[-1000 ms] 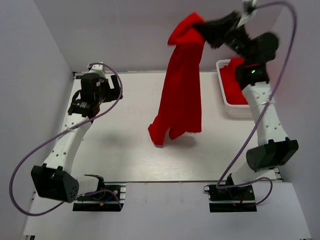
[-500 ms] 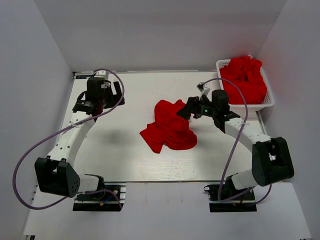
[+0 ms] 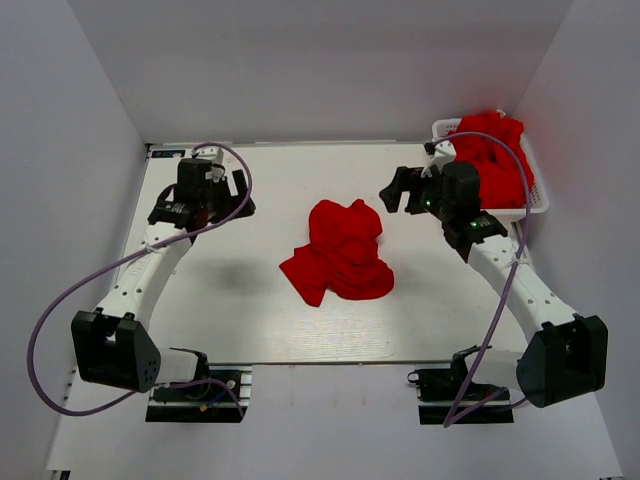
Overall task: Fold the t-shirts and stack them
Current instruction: Move the tshirt to the center of the board
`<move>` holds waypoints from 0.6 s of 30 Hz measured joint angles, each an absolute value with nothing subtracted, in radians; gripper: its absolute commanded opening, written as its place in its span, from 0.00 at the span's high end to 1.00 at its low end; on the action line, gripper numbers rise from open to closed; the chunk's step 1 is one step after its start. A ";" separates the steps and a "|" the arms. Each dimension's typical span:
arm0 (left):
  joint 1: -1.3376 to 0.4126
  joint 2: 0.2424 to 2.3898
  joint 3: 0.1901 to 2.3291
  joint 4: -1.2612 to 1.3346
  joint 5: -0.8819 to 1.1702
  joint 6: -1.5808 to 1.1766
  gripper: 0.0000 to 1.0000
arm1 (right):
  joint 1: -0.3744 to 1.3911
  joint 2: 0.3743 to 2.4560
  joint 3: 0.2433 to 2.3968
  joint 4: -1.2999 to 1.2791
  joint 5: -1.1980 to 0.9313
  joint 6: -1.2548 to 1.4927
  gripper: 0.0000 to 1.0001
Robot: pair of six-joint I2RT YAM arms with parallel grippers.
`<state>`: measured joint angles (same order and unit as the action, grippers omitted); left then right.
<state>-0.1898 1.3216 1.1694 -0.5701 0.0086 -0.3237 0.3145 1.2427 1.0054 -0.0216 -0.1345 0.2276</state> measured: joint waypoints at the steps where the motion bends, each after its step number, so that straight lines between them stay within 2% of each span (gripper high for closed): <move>1: -0.191 1.322 1.163 -0.566 0.027 -0.324 0.00 | 0.315 1.245 1.005 -0.039 -0.123 0.227 0.10; 9: -0.245 1.446 1.079 -0.513 0.181 -0.334 0.00 | 0.316 1.264 1.005 -0.106 -0.077 0.226 0.10; 18: -0.396 1.599 0.996 -0.515 0.151 -0.340 0.02 | 0.316 1.325 1.005 -0.133 -0.081 0.226 0.10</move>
